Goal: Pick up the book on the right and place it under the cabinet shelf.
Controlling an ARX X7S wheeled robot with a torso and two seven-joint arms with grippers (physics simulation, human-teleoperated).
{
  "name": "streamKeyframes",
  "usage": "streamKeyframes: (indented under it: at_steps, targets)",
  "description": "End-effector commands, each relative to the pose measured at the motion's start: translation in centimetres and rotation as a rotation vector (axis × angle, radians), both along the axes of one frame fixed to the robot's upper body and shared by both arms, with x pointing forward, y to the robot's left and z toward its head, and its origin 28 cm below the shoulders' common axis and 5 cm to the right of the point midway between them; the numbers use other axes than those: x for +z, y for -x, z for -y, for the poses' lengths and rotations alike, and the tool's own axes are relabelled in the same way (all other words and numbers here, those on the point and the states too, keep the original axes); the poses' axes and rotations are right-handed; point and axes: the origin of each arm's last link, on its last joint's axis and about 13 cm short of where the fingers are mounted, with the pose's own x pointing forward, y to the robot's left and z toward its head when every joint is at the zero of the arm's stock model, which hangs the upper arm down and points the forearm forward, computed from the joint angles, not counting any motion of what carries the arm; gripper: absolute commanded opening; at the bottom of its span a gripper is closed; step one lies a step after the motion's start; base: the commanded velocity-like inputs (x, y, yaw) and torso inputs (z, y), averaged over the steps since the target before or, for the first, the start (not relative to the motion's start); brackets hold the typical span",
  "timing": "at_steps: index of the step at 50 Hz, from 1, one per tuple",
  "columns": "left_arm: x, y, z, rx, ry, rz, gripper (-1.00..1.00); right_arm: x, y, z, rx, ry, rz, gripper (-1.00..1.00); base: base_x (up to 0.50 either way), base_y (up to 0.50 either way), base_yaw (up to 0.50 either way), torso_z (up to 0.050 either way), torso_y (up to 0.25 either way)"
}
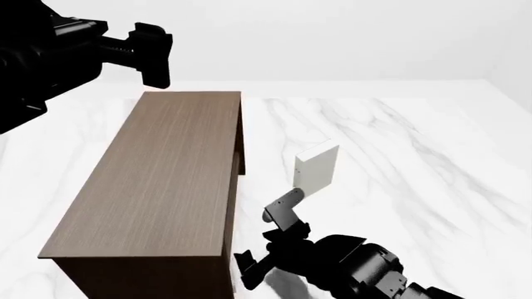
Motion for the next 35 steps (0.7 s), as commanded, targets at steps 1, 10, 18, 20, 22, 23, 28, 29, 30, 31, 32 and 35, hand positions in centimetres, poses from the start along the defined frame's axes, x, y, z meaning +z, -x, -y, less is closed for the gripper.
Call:
streamKeyframes:
  at_steps: [1, 10, 18, 20, 22, 23, 28, 29, 30, 31, 32, 35]
  targets:
    - [-0.1, -0.1, 0.3, -0.011, 0.001, 0.000, 1.00, 3.2, 2.8, 1.7, -0.048, -0.056, 0.043, 1.00, 0.00, 0.00, 0.00, 0.000, 0.000]
    - [-0.2, -0.1, 0.5, -0.021, 0.003, 0.000, 1.00, 4.6, 5.0, 3.6, -0.117, -0.032, 0.065, 1.00, 0.00, 0.00, 0.00, 0.000, 0.000]
    - [-0.4, -0.2, 0.6, -0.031, 0.011, -0.001, 1.00, 5.9, 7.2, 5.1, -0.175, -0.010, 0.084, 1.00, 0.00, 0.00, 0.00, 0.000, 0.000]
    - [-0.5, -0.2, 0.6, -0.033, 0.016, -0.002, 1.00, 6.6, 7.8, 5.6, -0.192, -0.003, 0.095, 1.00, 0.00, 0.00, 0.00, 0.000, 0.000]
    - [-0.6, -0.2, 0.6, -0.034, 0.021, -0.002, 1.00, 7.3, 8.3, 6.0, -0.212, 0.003, 0.108, 1.00, 0.00, 0.00, 0.00, 0.000, 0.000]
    - [-0.6, -0.2, 0.6, -0.034, 0.024, -0.002, 1.00, 7.6, 8.6, 6.2, -0.221, 0.006, 0.115, 1.00, 0.00, 0.00, 0.00, 0.000, 0.000]
    - [-0.9, -0.2, 0.6, -0.037, 0.048, -0.002, 1.00, 9.2, 10.2, 7.1, -0.274, 0.018, 0.152, 1.00, 0.00, 0.00, 0.00, 0.000, 0.000]
    - [-1.0, -0.2, 0.6, -0.038, 0.051, -0.002, 1.00, 9.4, 10.4, 7.3, -0.282, 0.020, 0.157, 1.00, 0.00, 0.00, 0.00, 0.000, 0.000]
    - [-1.0, -0.1, 0.6, -0.038, 0.054, -0.001, 1.00, 9.6, 10.6, 7.4, -0.289, 0.021, 0.162, 1.00, 0.00, 0.00, 0.00, 0.000, 0.000]
    - [-1.1, -0.1, 0.6, -0.039, 0.058, 0.000, 1.00, 9.8, 10.8, 7.5, -0.297, 0.024, 0.166, 1.00, 0.00, 0.00, 0.00, 0.000, 0.000]
    - [-1.1, 0.0, 0.5, -0.040, 0.067, 0.003, 1.00, 10.0, 11.2, 7.6, -0.311, 0.025, 0.170, 1.00, 0.00, 0.00, 0.00, 0.000, 0.000]
    - [-1.2, 0.1, 0.3, -0.033, 0.083, 0.013, 1.00, 10.3, 12.1, 7.9, -0.344, 0.028, 0.177, 1.00, 0.00, 0.00, 0.00, 0.000, 0.000]
